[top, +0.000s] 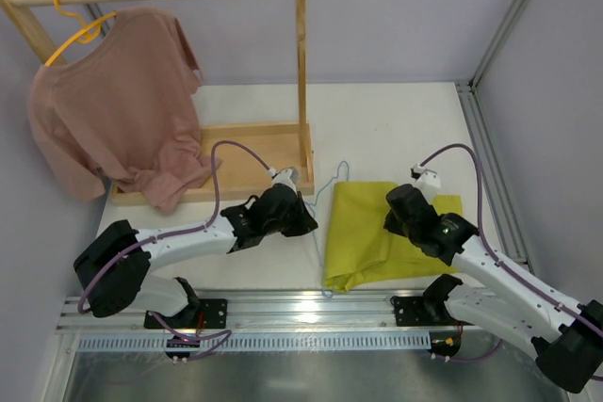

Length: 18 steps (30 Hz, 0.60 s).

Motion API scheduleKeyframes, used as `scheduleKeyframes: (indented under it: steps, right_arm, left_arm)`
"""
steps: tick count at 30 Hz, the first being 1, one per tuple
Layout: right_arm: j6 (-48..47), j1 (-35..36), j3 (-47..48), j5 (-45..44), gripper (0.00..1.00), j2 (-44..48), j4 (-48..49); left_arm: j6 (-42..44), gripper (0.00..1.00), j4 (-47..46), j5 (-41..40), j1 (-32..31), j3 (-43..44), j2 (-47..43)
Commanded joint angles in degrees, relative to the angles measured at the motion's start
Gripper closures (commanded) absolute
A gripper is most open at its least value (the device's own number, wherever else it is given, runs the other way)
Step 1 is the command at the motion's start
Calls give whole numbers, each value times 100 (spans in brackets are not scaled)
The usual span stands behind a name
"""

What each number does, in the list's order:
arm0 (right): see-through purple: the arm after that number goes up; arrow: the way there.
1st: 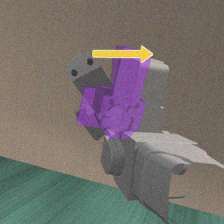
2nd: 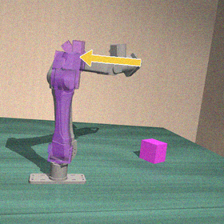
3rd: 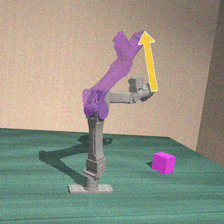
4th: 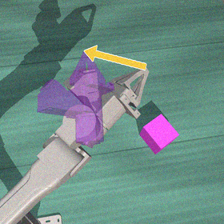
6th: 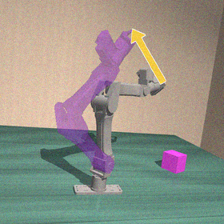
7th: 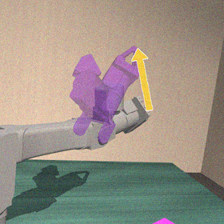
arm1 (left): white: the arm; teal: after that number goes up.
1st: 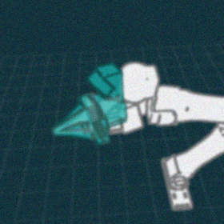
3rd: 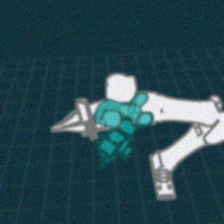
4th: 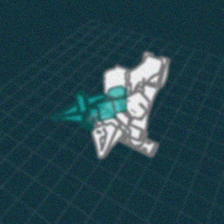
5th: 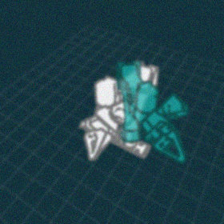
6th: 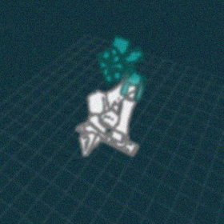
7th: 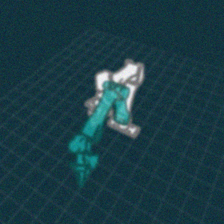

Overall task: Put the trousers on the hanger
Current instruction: Place trousers on hanger

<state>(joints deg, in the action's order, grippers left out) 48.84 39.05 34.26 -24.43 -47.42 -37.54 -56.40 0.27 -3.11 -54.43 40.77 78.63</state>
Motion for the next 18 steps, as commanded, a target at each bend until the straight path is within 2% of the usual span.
scheduleKeyframes:
  steps: [1,4,6,11,14,18]
  right_arm:
    - [-471,-353,757,-668,96,66,-569]
    - [-604,-775,1020,-870,96,40,-956]
    - [-586,-916,1056,-836,96,22,-1001]
    - [-656,-917,863,-38,96,-83,-360]
    - [-709,-925,880,139,96,-136,-175]
    - [-946,-925,1099,359,96,-162,54]
  left_arm:
    - [-143,100,209,-329,-50,-105,39]
    - [-231,100,359,-488,-50,-131,91]
    - [-336,100,141,-418,-67,-166,178]
    - [-424,100,-396,-137,-330,-114,442]
    - [-547,100,-913,82,-349,-236,548]
    - [-626,100,-925,145,-349,-281,592]
